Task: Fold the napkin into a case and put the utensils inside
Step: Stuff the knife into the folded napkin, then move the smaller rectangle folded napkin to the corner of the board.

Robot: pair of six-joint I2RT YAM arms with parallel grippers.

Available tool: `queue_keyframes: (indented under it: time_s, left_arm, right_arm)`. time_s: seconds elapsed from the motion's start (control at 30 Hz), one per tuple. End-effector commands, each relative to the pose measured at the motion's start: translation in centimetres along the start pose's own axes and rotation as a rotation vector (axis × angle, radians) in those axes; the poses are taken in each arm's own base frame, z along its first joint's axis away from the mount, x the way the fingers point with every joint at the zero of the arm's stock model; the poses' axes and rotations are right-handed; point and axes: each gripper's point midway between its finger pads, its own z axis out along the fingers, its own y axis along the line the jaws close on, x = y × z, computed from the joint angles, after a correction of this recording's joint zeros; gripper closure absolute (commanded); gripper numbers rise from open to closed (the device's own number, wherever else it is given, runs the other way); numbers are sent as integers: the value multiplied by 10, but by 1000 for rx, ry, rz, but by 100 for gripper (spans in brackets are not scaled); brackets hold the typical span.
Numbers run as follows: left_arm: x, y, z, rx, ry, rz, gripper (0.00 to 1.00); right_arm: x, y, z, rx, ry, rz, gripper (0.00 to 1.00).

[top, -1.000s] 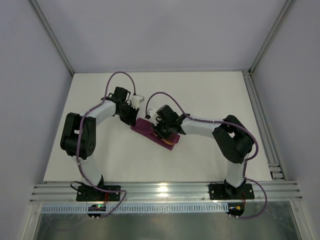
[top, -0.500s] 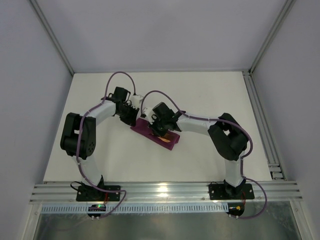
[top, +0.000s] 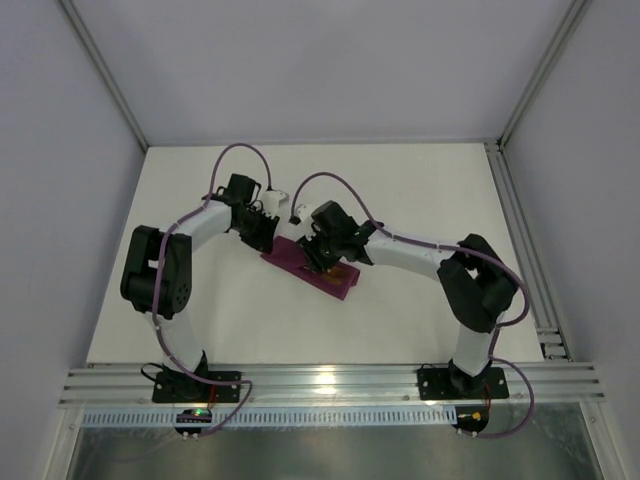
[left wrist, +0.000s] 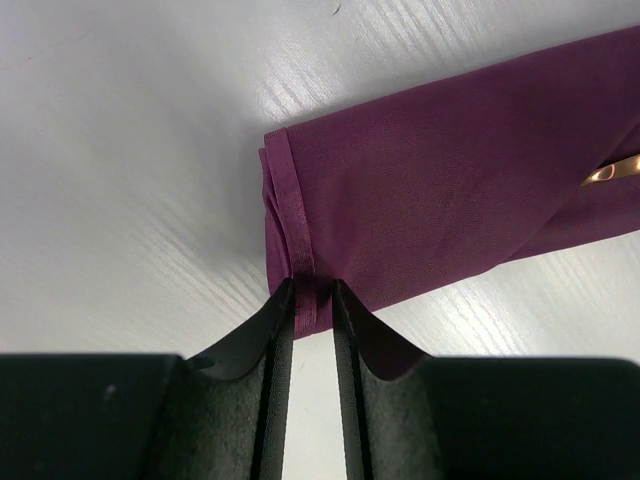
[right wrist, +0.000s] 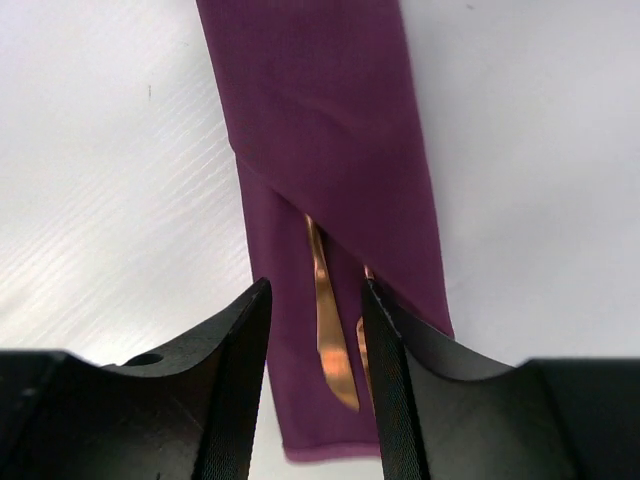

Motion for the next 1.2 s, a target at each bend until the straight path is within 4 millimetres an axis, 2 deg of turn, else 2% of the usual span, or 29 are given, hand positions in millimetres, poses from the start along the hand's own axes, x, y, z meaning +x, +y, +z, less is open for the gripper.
queue_keyframes:
  time_s: [0.0, 0.03, 0.1, 0.13, 0.17, 0.2, 0.27, 0.3, 0.37, 0.4, 0.5, 0.57, 0.8, 0.97, 1.07, 1.1, 1.17]
  left_arm:
    - [-24, 2, -16, -13, -84, 40, 76]
    - [-23, 2, -17, -14, -82, 38, 76]
    - [-24, 2, -18, -19, -83, 40, 76]
    - [-22, 2, -19, -18, -80, 37, 76]
    - [-23, 1, -20, -18, -82, 38, 76]
    - [-23, 2, -20, -20, -82, 37, 76]
    - [-23, 2, -23, -21, -84, 34, 76]
    - [-22, 1, -24, -20, -83, 33, 76]
    - [-22, 1, -28, -25, -85, 32, 76]
    - [-21, 1, -29, -28, -87, 34, 75]
    - [-16, 0, -33, -35, -86, 38, 75]
    - [-16, 0, -37, -40, -92, 41, 75]
    - [-12, 2, -44, -44, -110, 32, 75]
    - [-10, 2, -44, -41, -113, 31, 75]
    - [-10, 3, -46, -38, -120, 27, 75]
    - [-10, 3, -47, -38, -122, 25, 75]
    - [-10, 6, -49, -40, -127, 17, 75]
  right_arm:
    - [-36, -13, -59, 128, -165, 186, 54]
    - [-25, -20, -73, 156, -170, 243, 54]
    - [-8, -23, -83, 168, -177, 404, 53]
    - [13, -29, -90, 183, -170, 469, 54]
    - [24, -32, -92, 193, -167, 520, 54]
    - [53, -32, -88, 212, -125, 607, 54]
    - [68, -44, -93, 233, -152, 707, 53]
    - [91, -42, -88, 233, -124, 782, 53]
    - [91, -44, -86, 186, -172, 838, 53]
    - [101, -43, -83, 189, -164, 856, 53]
    - [85, -41, -78, 128, -252, 860, 52]
    - [84, -35, -74, 84, -248, 866, 53]
    - [97, -36, -59, 84, -249, 937, 53]
    - [96, -35, -47, 58, -245, 961, 53]
    - [92, -35, -41, 38, -256, 963, 60]
    - [90, -34, -40, 29, -257, 966, 69]
    - [91, -35, -38, 29, -253, 973, 76]
